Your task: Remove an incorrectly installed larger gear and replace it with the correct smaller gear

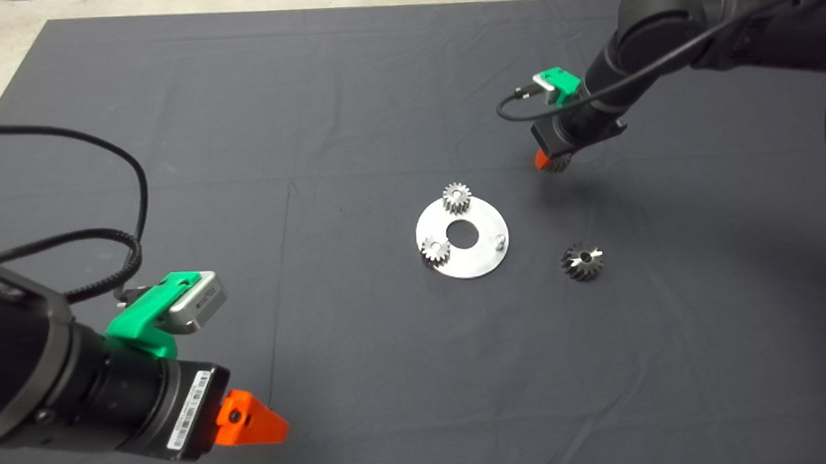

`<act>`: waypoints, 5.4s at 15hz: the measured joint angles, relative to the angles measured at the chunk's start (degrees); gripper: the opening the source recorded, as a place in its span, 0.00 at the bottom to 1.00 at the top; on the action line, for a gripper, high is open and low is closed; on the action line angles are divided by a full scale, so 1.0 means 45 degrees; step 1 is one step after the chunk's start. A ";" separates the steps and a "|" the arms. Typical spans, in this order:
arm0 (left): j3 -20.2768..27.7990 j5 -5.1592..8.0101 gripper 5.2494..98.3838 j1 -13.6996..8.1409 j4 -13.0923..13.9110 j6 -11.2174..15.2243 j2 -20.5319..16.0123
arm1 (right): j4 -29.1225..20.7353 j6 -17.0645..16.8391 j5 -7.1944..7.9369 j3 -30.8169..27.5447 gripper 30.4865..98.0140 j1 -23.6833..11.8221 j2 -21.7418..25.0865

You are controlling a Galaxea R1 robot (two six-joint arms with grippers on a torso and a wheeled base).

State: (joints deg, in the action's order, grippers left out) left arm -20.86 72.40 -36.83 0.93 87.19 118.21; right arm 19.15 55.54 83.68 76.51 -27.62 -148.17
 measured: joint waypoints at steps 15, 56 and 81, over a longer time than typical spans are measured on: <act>0.0000 0.0000 1.00 0.0000 0.0000 0.0005 -0.0030 | -0.0926 0.1005 0.0785 -0.1616 0.16 0.0254 -0.1055; 0.0000 0.0003 1.00 0.0000 0.0000 0.0041 -0.0030 | -0.0880 0.1285 0.0761 -0.1619 0.16 0.1203 -0.1827; 0.0000 0.0008 1.00 0.0033 0.0000 0.0041 -0.0030 | 0.0214 0.1883 0.0894 -0.2223 0.16 0.1381 -0.1575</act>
State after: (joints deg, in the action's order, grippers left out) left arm -20.86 72.44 -36.68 0.93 87.37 118.08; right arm 20.11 64.01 87.70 66.51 -21.41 -155.26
